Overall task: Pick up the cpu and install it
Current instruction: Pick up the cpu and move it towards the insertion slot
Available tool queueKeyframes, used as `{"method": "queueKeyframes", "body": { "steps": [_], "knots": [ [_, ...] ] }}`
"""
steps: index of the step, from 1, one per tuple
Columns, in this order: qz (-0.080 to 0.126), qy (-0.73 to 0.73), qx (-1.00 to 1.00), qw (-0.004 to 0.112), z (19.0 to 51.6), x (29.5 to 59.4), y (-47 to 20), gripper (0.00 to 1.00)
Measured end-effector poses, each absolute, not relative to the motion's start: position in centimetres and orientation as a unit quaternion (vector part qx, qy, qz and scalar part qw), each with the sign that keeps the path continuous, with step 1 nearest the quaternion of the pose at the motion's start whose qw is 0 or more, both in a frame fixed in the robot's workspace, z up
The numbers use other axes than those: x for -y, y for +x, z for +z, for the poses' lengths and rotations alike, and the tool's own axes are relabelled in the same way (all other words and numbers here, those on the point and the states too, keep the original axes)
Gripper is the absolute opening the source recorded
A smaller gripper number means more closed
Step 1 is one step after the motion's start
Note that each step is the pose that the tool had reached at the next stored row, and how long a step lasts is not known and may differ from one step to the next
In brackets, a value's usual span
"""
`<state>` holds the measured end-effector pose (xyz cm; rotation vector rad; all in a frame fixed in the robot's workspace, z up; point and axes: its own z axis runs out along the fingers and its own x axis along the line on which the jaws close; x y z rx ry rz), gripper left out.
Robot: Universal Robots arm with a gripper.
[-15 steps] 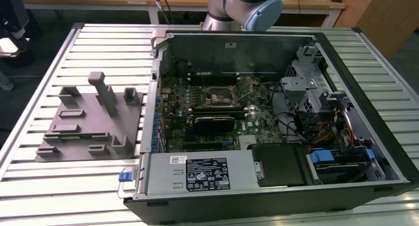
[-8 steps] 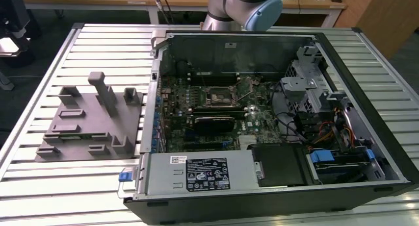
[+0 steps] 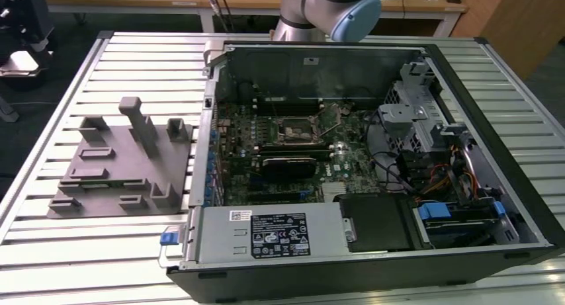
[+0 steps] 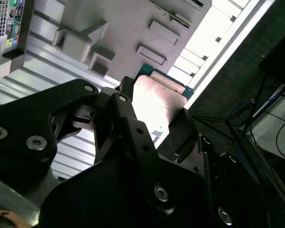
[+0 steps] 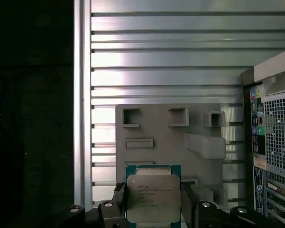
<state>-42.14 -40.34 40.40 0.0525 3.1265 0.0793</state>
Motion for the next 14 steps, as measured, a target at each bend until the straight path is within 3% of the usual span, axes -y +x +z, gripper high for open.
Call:
{"method": "queueKeyframes", "body": {
  "steps": [14],
  "knots": [
    [0.025, 0.017, -1.0, 0.006, 40.4, 40.3, -38.3, 0.54]
  ]
}}
